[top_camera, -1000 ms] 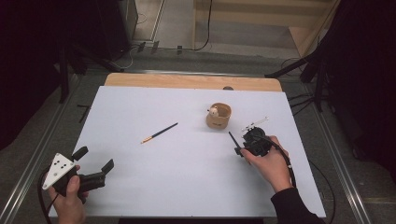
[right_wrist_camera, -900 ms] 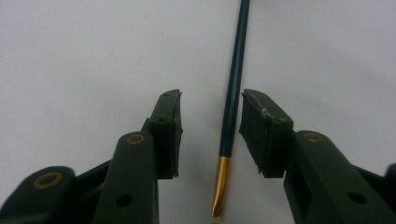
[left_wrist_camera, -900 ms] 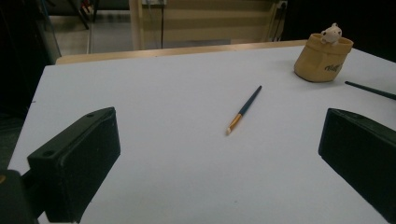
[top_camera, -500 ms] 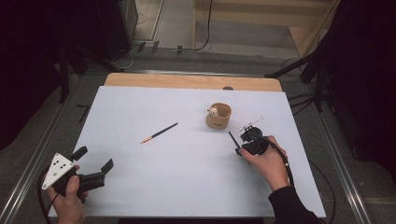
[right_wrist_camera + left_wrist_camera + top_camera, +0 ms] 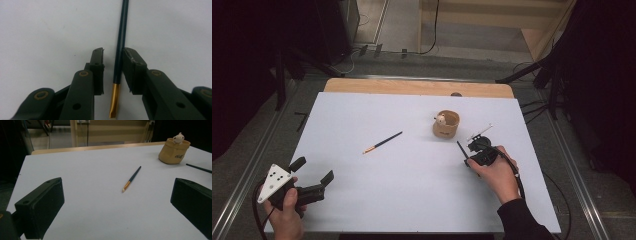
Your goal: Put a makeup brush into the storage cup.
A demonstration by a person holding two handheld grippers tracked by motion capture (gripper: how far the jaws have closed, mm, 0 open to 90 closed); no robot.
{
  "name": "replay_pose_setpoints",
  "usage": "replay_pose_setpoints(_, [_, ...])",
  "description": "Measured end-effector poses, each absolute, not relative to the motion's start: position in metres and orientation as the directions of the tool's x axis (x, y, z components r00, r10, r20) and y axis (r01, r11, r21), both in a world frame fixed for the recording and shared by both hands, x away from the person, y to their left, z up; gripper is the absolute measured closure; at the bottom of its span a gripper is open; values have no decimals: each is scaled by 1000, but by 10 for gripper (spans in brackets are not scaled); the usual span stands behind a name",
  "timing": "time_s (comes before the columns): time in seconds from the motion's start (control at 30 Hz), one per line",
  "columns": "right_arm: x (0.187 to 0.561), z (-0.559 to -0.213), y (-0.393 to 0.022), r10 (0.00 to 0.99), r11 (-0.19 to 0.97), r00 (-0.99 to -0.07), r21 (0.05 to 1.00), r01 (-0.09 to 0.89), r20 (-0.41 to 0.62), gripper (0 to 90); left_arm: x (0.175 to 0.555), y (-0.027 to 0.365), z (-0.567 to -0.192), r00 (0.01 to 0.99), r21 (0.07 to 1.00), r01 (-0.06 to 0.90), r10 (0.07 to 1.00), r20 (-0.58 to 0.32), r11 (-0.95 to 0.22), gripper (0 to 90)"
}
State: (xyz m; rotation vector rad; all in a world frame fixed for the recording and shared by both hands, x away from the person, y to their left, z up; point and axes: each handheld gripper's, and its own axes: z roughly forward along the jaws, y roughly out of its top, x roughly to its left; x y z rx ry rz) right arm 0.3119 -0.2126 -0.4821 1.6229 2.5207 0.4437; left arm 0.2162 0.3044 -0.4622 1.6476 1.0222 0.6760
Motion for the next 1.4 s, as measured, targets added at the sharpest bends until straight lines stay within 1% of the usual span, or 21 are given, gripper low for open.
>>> replay_pose_setpoints(0.13, [312, -485, -213, 903, 392, -426, 294, 872, 58, 740, 216, 304, -462, 478, 950, 294, 877, -54, -102, 0])
replay_pose_setpoints(0.43, [310, -488, -215, 908, 377, -415, 320, 869, 57, 784, 217, 303, -463, 482, 949, 296, 875, -50, -109, 0])
replay_pose_setpoints(0.47, [308, -489, -217, 908, 375, -415, 333, 865, 56, 825, 217, 302, -463, 482, 948, 299, 875, -49, -111, 0])
replay_pose_setpoints(0.5, [308, -489, -218, 908, 375, -416, 342, 861, 53, 844, 218, 301, -464, 485, 948, 297, 873, -47, -114, 0])
replay_pose_setpoints(0.63, [306, -490, -220, 907, 367, -416, 357, 859, 68, 846, 218, 299, -464, 490, 947, 298, 871, -46, -117, 0])
replay_pose_setpoints(0.8, [302, -491, -221, 900, 382, -432, 385, 840, 51, 847, 216, 290, -461, 490, 948, 298, 870, -52, -111, 0])
replay_pose_setpoints(0.9, [299, -489, -223, 895, 377, -442, 434, 818, 54, 848, 219, 276, -460, 511, 950, 297, 856, -74, -95, 0])
replay_pose_setpoints(1.03, [292, -484, -224, 894, 370, -445, 486, 792, 44, 848, 225, 264, -461, 528, 947, 305, 846, -78, -103, 0])
replay_pose_setpoints(1.07, [292, -484, -224, 894, 370, -445, 486, 792, 44, 848, 225, 264, -461, 528, 947, 305, 846, -78, -103, 0])
replay_pose_setpoints(1.17, [285, -478, -226, 893, 363, -450, 543, 757, 32, 848, 230, 253, -459, 549, 947, 300, 833, -74, -113, 0])
replay_pose_setpoints(1.3, [280, -476, -227, 892, 353, -451, 578, 736, 29, 848, 235, 244, -458, 564, 949, 294, 822, -77, -113, 0])
replay_pose_setpoints(1.4, [274, -471, -224, 881, 366, -472, 617, 696, 10, 848, 242, 232, -457, 587, 950, 288, 806, -75, -122, 0])
